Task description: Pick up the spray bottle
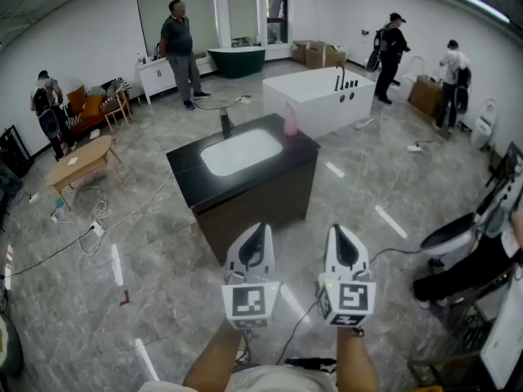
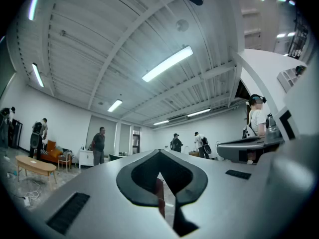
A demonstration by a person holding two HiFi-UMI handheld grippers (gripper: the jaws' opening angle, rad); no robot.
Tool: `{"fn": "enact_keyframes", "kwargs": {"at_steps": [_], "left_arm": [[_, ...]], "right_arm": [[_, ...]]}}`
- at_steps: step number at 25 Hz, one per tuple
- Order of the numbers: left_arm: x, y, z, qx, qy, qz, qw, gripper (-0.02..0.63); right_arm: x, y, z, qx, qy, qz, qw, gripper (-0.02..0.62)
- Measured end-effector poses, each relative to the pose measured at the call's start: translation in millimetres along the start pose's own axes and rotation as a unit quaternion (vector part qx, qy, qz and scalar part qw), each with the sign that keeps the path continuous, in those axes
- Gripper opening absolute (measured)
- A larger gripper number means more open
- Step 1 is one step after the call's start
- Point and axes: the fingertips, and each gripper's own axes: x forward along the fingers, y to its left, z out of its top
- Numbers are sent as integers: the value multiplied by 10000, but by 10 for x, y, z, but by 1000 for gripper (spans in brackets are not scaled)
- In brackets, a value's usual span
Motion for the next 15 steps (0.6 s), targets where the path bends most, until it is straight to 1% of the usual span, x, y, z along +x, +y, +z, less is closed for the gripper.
{"fn": "enact_keyframes", "kwargs": {"at_steps": [10,15], "left_arm": [[124,-457,-36,80,47,-25,10000,2],[186,-684,-61,76,89,-7,9999,1]], "right_arm": [[-71,-338,-56,5,19,90,10000,3],[-73,-452,-83,150,-9,325,9994,3]]}}
